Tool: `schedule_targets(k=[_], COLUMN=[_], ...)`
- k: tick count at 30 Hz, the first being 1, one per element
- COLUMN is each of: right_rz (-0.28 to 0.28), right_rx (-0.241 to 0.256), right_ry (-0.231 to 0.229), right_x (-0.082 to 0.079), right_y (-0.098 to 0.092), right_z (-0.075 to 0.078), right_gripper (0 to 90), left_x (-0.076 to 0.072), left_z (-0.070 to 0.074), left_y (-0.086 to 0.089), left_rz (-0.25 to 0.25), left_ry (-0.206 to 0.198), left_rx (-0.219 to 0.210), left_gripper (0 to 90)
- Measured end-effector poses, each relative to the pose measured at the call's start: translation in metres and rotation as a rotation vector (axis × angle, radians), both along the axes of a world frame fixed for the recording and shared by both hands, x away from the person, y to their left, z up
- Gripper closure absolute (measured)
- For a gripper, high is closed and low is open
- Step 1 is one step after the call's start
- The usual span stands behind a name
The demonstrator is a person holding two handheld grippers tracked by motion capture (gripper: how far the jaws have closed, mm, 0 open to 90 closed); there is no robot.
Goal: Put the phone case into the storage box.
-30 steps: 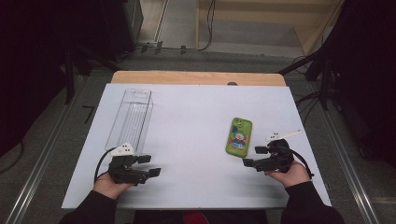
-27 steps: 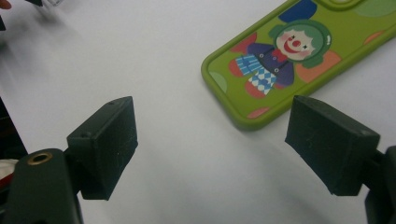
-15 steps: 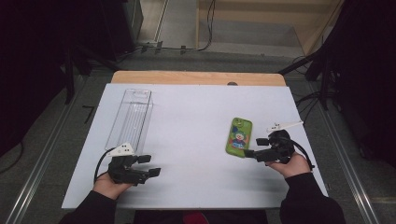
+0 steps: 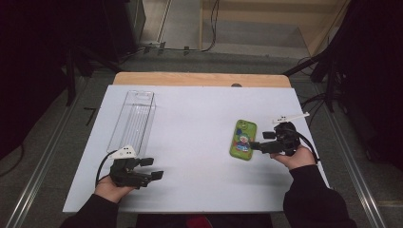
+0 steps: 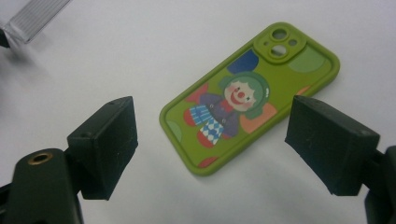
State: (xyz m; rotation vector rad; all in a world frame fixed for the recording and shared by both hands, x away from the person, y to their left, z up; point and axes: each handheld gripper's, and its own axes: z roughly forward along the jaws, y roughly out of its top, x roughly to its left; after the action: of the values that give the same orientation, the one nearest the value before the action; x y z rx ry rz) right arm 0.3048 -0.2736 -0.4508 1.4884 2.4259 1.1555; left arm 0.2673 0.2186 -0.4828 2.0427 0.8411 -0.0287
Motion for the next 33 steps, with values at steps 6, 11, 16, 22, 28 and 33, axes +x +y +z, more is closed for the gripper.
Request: schedule_targets(k=[6, 11, 16, 22, 28, 33], right_rz=[-0.013, -0.017, -0.039, -0.067, -0.079, -0.095], right_rx=[-0.006, -0.010, -0.016, -0.021, -0.033, -0.026], right_ry=[0.003, 0.007, 0.015, 0.019, 0.024, 0.021], right_x=[0.012, 0.020, 0.029, 0.042, 0.053, 0.065], right_y=[0.001, 0.001, -0.002, -0.008, -0.010, -0.013], right_z=[0.004, 0.005, 0.004, 0.003, 0.002, 0.002], right_gripper=[15.0, 15.1, 15.2, 15.2, 15.3, 21.8], left_x=[0.000, 0.000, 0.000, 0.000, 0.000, 0.001], left_z=[0.000, 0.000, 0.000, 0.000, 0.000, 0.000], left_y=[0.000, 0.000, 0.000, 0.000, 0.000, 0.000], left_rz=[0.001, 0.000, -0.002, -0.001, 0.000, 0.002], left_ry=[0.001, 0.001, 0.002, 0.002, 0.002, 0.002], left_rx=[-0.001, -0.003, -0.004, -0.005, -0.006, -0.005], left_gripper=[27.1, 27.1, 27.1, 27.1, 27.1, 27.1])
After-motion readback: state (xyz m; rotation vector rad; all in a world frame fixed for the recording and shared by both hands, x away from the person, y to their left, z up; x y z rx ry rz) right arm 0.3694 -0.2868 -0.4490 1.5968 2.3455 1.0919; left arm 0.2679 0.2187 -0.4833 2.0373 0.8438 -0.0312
